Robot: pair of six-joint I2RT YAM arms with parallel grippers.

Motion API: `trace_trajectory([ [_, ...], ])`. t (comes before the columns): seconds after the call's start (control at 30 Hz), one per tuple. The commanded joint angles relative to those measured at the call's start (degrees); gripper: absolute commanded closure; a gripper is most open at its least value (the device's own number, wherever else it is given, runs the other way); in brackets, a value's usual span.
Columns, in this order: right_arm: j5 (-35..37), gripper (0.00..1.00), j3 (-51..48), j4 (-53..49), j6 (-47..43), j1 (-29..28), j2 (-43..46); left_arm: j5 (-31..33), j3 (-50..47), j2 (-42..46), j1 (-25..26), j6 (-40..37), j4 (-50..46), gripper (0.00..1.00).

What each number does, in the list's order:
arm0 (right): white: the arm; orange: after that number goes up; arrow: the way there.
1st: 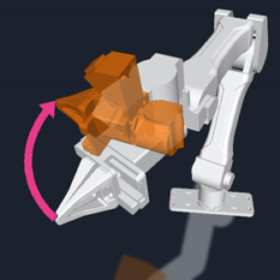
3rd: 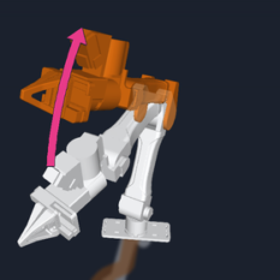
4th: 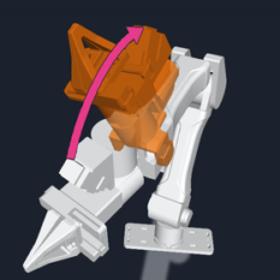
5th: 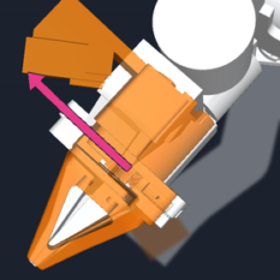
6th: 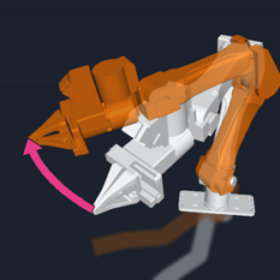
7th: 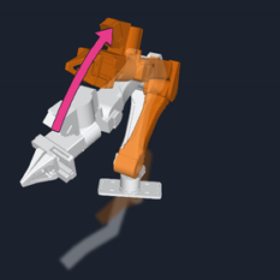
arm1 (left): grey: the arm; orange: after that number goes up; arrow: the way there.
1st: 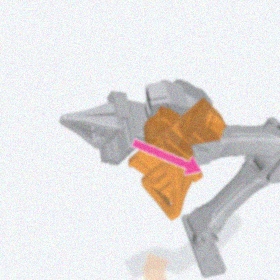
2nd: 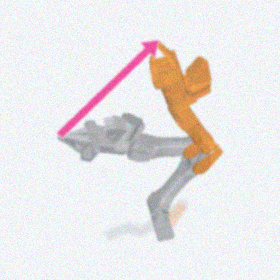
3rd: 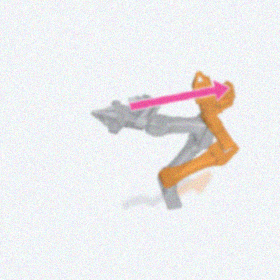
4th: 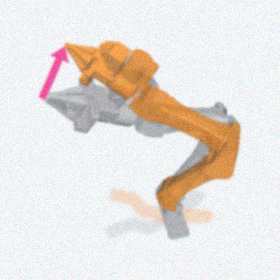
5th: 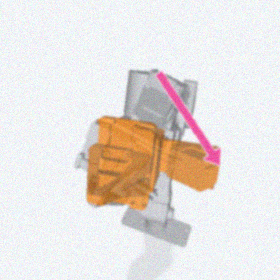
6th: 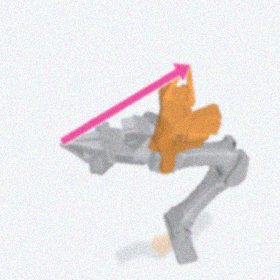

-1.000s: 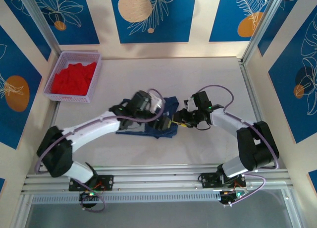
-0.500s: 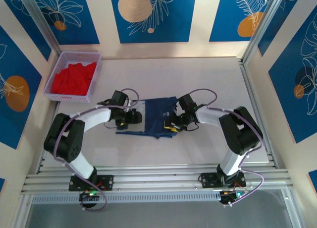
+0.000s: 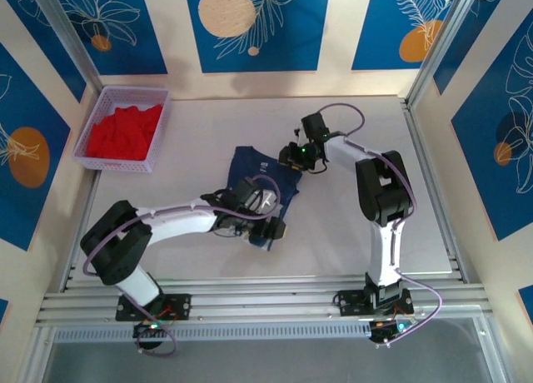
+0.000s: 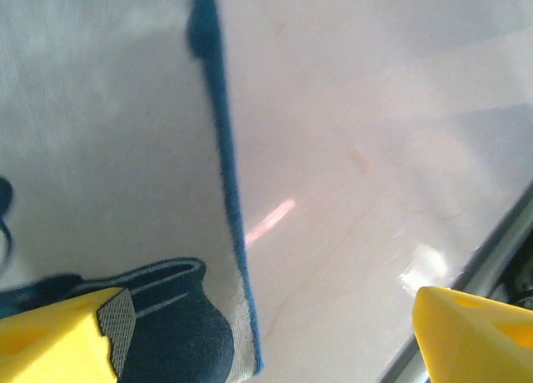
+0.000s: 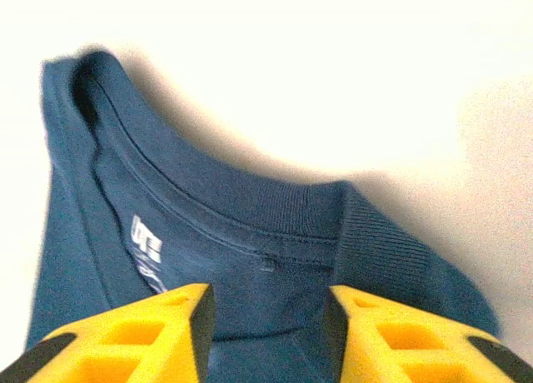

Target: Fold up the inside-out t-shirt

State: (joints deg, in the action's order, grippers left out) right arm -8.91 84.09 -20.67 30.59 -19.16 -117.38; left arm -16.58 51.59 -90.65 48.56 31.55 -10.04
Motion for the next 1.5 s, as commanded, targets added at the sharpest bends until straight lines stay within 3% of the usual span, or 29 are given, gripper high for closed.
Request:
trace_trajectory([
  [0.0, -0.17, 0.54, -0.33, -2.33, -6.19, -0.01, 6.31, 5.32, 1.5, 7.06, -4.4, -1.42, -0.43, 0.13],
  [0.13, -3.21, 0.5, -11.78, -0.86, -5.32, -0.79, 15.29, 1.21, -1.39, 7.97, -14.6, -1.56, -3.19, 0.13],
  [0.33, -12.92, 0.49, -22.62, 7.77, 2.97, -7.32, 18.92, -2.99, -2.38, 3.89, -19.18, -4.29, -3.43, 0.14],
  [0.5, -12.17, 0.51, -21.27, 9.54, 5.9, -8.11, 12.74, -2.67, -2.22, -0.43, -19.29, -5.68, -1.83, 0.14],
  [0.63, -10.39, 0.53, -19.17, 5.51, 5.23, -6.73, 8.44, 2.51, -4.43, -2.57, -19.37, -5.7, -3.95, 0.15],
  [0.73, -8.71, 0.53, -15.18, 0.97, 2.2, -5.53, 4.9, 1.77, -7.91, -2.94, -18.83, -4.63, -2.5, 0.15],
  [0.93, -5.6, 0.52, -3.65, -6.25, -5.55, -4.04, -0.48, -0.78, -10.64, 0.24, -10.64, 0.16, 2.75, 0.15],
  [1.07, -5.55, 0.5, -1.28, -7.01, -8.64, -4.22, 2.37, 7.19, -7.43, 4.31, -9.89, -0.08, -1.55, 0.14],
  [1.13, -4.44, 0.46, -2.63, -5.78, -9.65, -3.43, 5.52, 11.13, -5.81, 6.66, -12.75, -1.59, -4.53, 0.13],
  [1.27, -2.27, 0.37, -1.87, -5.39, -9.0, -0.37, 6.6, 10.32, -4.13, 8.68, -21.73, -3.79, -3.85, 0.11],
  [1.33, -0.73, 0.29, 0.12, -5.89, -8.43, 0.67, 4.94, 8.95, -1.75, 7.01, -25.94, -5.16, -3.49, 0.09],
  [1.47, 0.85, 0.24, 6.13, -8.24, -8.19, 0.88, 0.14, 6.08, 4.08, -0.13, -31.36, -6.4, -4.12, 0.06],
])
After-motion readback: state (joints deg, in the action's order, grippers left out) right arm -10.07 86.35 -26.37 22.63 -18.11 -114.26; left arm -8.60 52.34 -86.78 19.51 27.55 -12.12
